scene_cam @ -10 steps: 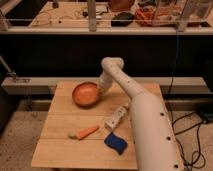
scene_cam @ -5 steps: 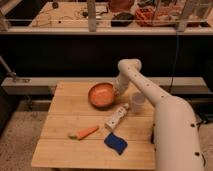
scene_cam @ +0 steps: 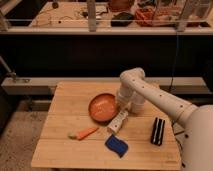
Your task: Drag the ceramic bowl in a circle
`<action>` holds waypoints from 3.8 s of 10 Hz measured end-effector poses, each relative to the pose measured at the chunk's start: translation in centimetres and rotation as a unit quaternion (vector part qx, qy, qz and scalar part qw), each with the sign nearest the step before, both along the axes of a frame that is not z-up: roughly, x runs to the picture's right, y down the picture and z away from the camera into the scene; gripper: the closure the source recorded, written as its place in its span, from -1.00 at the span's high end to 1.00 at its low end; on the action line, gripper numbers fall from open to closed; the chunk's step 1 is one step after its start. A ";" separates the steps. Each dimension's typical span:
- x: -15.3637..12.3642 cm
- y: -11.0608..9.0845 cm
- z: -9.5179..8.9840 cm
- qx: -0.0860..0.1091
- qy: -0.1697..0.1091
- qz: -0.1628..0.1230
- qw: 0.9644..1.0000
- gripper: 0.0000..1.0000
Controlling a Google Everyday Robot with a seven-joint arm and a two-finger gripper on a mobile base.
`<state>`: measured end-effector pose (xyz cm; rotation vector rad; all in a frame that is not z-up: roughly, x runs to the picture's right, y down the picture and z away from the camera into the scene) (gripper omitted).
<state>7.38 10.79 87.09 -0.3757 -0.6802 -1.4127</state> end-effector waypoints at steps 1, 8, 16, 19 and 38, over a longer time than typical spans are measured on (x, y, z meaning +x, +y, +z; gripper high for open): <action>-1.4 0.4 -0.4 0.000 -0.012 -0.009 1.000 -1.00; -15.2 1.1 -0.1 -0.008 -0.125 -0.088 0.988 -1.00; -17.5 -8.0 8.6 -0.014 -0.117 -0.025 0.993 -1.00; -13.0 -9.0 9.6 -0.016 -0.075 0.010 0.997 -1.00; -14.4 2.9 -1.5 -0.010 -0.104 -0.133 0.986 -1.00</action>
